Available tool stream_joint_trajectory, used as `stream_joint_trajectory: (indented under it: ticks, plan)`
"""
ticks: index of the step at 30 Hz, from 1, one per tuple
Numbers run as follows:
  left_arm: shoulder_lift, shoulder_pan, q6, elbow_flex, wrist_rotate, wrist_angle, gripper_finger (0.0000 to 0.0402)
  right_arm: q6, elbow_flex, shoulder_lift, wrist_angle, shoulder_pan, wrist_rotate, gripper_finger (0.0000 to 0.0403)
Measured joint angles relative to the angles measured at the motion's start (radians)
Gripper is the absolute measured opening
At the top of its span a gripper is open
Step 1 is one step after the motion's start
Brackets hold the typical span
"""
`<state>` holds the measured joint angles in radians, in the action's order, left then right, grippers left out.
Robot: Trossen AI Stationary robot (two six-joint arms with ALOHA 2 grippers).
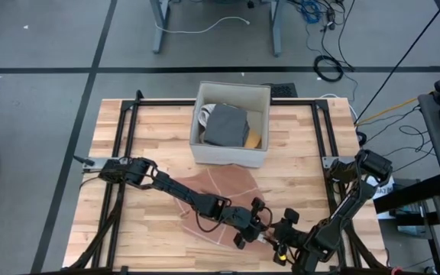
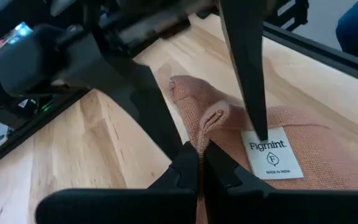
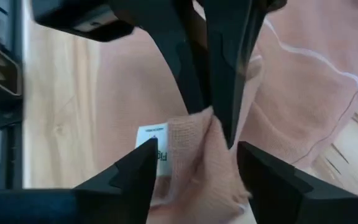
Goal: Fold towel
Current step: Fold the brown towel with white checkered lines
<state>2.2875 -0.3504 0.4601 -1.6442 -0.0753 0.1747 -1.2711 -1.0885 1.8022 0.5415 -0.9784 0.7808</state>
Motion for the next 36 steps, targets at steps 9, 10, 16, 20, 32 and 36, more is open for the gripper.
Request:
stream_joint_trajectory:
  ticks: [9,10,16,20,32,36]
  plan:
    - [0.000,0.001,-0.014,-0.009,-0.028,-0.028,0.0001,0.000,0.000,0.009,0.014,0.019,-0.001,0.0105]
    - [0.000,0.001,-0.015,-0.009,-0.030,-0.034,0.0002,0.000,0.000,0.009,0.017,0.016,-0.001,0.0087]
    - [0.000,0.002,-0.017,-0.010,-0.031,-0.052,0.0005,0.023,0.000,0.009,0.023,0.002,0.003,0.0007]
    - [0.000,-0.002,-0.016,-0.010,-0.050,-0.052,0.0006,0.029,0.000,0.009,0.030,0.002,-0.015,0.0005]
    - [-0.056,-0.016,-0.092,-0.014,-0.205,-0.198,0.0007,0.131,0.000,0.003,0.042,-0.052,-0.037,0.0001]
    - [-0.075,-0.014,-0.213,-0.015,-0.188,-0.292,0.0007,0.180,0.000,-0.003,0.035,-0.071,-0.063,0.0001]
